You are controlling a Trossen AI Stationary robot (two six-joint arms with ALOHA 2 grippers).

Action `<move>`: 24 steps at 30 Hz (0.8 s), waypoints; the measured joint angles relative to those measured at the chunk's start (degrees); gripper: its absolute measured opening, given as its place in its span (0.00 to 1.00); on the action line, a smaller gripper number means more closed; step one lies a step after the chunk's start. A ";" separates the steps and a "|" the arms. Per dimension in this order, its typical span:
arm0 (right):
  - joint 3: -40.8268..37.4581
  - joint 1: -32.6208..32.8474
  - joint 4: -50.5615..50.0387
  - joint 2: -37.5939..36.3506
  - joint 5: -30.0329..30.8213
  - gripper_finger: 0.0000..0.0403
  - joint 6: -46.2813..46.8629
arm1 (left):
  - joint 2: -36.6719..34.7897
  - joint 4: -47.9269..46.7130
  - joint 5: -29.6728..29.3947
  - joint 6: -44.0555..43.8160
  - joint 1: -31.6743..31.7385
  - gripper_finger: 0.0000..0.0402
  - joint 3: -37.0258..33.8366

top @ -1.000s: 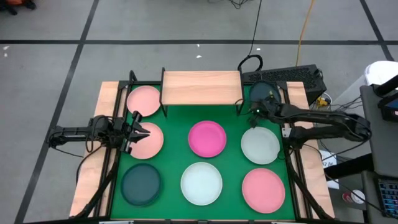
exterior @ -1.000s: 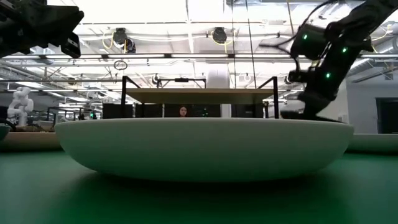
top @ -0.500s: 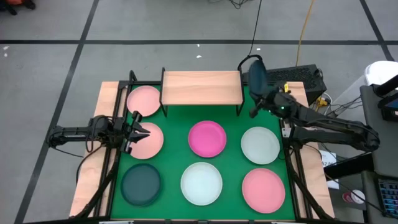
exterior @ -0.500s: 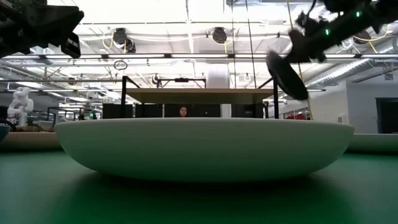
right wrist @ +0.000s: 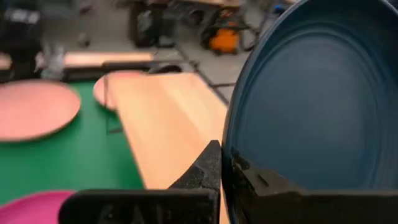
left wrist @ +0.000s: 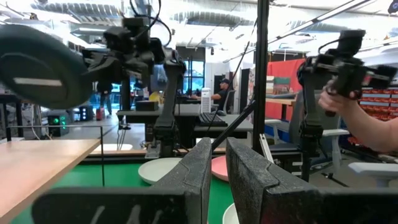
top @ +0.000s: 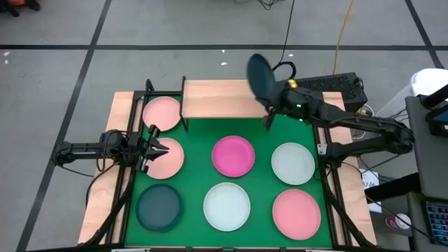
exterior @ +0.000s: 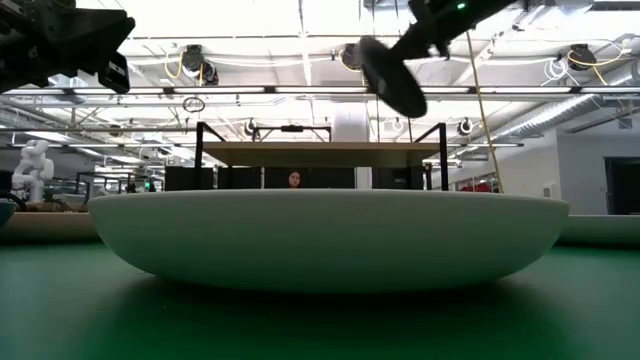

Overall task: Place and stack plates onto a shelf
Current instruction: Put the top dark blue plate on the shelf

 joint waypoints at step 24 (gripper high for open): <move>7.04 2.65 -13.05 16.88 2.09 0.01 -4.16 | -0.02 0.01 0.00 0.00 -0.01 0.14 0.00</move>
